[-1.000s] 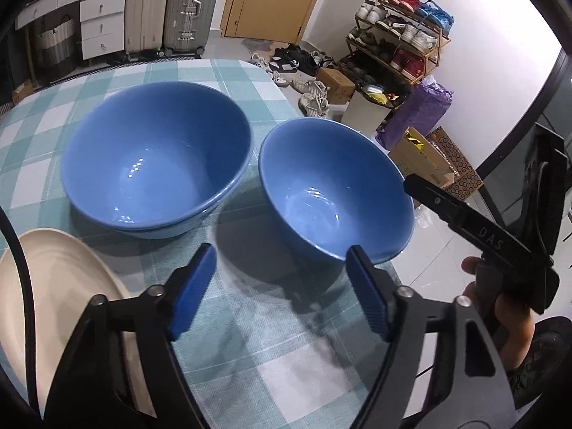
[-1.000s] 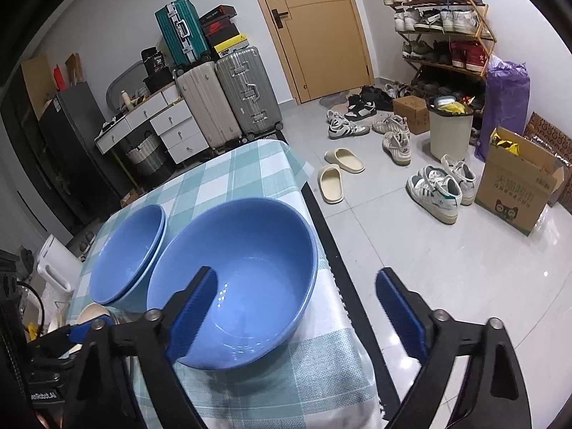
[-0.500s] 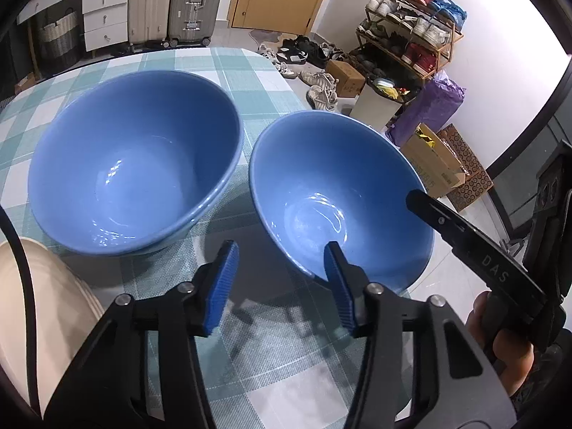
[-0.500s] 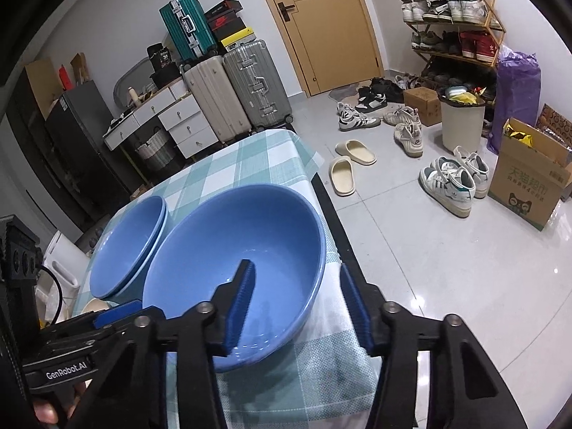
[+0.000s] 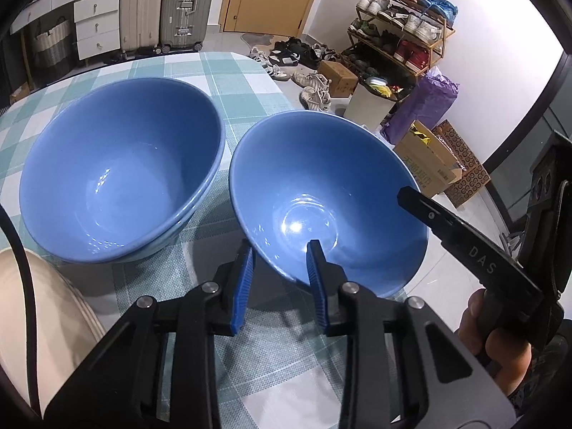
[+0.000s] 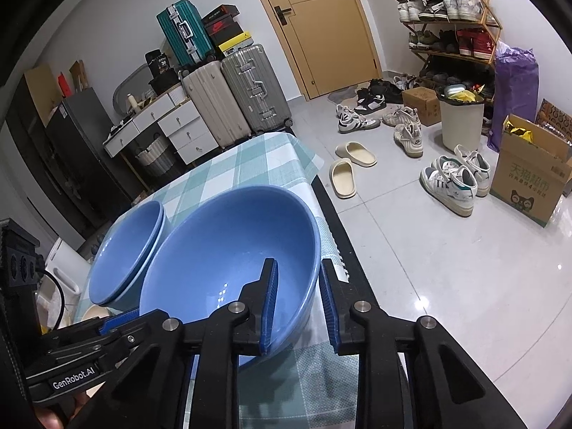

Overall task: Organize plates and bowls
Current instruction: 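Close both tools on the rim of the single blue bowl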

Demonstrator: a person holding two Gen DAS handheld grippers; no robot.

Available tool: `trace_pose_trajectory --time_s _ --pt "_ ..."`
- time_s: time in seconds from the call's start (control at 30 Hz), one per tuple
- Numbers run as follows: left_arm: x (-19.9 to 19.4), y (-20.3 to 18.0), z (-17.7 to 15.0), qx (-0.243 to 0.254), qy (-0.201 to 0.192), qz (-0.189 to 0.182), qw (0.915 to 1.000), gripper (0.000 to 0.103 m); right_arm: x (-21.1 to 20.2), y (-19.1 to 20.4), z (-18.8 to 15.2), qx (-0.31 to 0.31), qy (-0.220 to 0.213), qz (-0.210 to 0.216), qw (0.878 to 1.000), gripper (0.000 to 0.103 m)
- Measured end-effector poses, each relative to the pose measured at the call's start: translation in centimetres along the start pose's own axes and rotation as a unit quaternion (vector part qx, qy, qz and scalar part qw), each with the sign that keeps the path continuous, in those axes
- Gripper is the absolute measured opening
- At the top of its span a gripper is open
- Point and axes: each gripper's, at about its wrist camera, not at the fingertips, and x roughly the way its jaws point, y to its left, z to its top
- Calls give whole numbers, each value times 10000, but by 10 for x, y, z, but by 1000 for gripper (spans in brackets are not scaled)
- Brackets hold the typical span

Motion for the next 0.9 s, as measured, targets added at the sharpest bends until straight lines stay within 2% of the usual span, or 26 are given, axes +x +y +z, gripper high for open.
trace_pose_trajectory --time_s 0.37,0.9 --pt "-22 -11 -7 154 -153 17 9998 27 -2 -3 0 1 -29 -4 10000 25" --pt "-74 -20 -8 351 -470 -70 9983 27 -40 5 6 -105 -444 -6 9990 25"
